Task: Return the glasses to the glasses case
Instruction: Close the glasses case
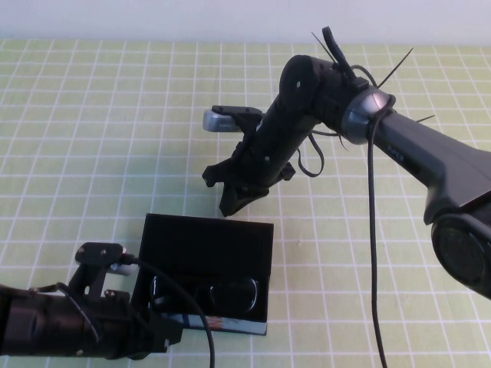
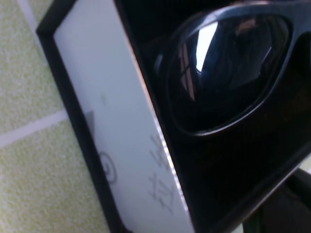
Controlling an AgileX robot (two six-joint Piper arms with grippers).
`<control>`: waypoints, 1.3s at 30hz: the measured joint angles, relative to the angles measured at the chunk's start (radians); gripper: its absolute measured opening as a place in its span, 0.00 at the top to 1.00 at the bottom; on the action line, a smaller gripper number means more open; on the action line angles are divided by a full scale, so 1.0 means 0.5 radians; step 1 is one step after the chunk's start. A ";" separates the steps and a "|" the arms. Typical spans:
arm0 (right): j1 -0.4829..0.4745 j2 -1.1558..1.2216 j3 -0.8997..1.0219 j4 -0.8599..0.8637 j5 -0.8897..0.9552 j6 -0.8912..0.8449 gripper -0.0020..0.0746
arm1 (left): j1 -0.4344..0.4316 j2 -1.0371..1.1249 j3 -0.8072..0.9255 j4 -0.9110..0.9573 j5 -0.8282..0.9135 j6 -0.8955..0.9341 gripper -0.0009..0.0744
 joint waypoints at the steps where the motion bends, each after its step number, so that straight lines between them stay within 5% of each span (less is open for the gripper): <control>1: 0.000 0.000 0.017 0.009 0.000 0.005 0.99 | 0.000 0.000 0.000 0.000 -0.003 0.000 0.99; 39: 0.304 -0.615 0.841 0.166 -0.017 -0.104 0.99 | -0.003 -0.031 -0.012 0.120 -0.093 -0.167 0.99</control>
